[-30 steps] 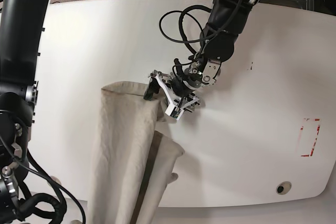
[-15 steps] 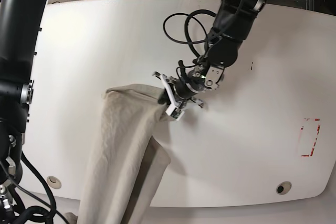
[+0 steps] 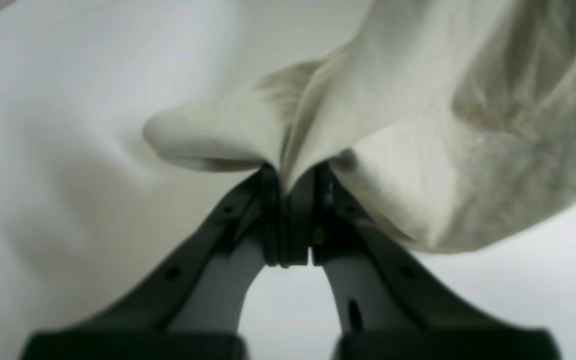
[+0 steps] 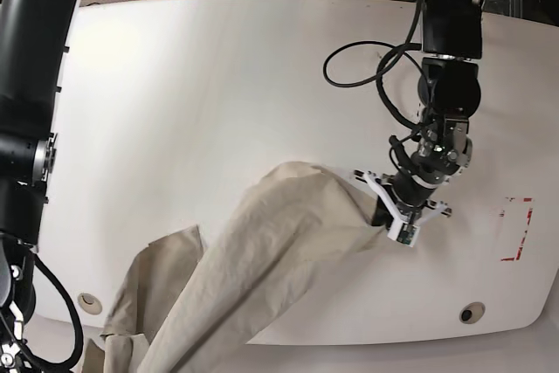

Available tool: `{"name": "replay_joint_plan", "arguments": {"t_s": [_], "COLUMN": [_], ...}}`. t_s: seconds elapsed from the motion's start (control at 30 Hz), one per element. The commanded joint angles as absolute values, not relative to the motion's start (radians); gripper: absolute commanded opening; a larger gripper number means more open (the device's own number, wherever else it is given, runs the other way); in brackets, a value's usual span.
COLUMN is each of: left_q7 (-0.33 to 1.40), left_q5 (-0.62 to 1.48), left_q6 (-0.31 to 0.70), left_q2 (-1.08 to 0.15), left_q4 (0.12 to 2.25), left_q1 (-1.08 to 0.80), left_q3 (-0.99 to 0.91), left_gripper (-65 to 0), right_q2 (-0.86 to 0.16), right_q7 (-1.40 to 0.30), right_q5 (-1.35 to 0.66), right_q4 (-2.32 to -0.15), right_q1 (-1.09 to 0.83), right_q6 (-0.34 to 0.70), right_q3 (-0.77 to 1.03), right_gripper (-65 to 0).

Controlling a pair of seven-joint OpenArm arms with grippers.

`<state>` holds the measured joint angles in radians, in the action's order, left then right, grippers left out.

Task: Fold the T-shirt properly
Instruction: 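Pull the shirt taut between both grippers and lay it flat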

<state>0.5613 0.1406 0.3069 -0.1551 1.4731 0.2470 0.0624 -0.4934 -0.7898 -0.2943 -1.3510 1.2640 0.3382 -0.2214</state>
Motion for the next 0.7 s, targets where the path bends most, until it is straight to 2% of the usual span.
{"name": "replay_joint_plan", "arguments": {"t_s": [0.0, 0.3, 0.47, 0.67], "left_q7": [0.581, 0.704, 0.799, 0.888], "left_q5": [0.150, 0.151, 0.143, 0.145], "left_q6": [0.306, 0.317, 0.430, 0.518], "left_q2": [-0.182, -0.240, -0.242, -0.242], "left_q4": [1.572, 1.738, 1.765, 1.771], "left_q1": [0.285, 0.397, 0.463, 0.472], "left_q3": [0.018, -0.104, -0.203, -0.266], "left_gripper": [-65.0, -65.0, -65.0, -65.0], "right_q2": [-0.481, -0.458, -0.464, -0.487], "right_q7": [-0.743, -0.690, -0.696, -0.730], "right_q5": [-0.292, -0.245, -0.236, -0.236], "right_q4": [-1.268, -1.187, -1.188, -1.202], "right_q1": [1.306, 1.306, 1.306, 1.306], "right_q6": [0.328, 0.325, 0.326, 0.326], "right_q3": [-0.211, -0.213, -0.208, -0.150], "right_gripper": [-65.0, -65.0, -65.0, -65.0]}}
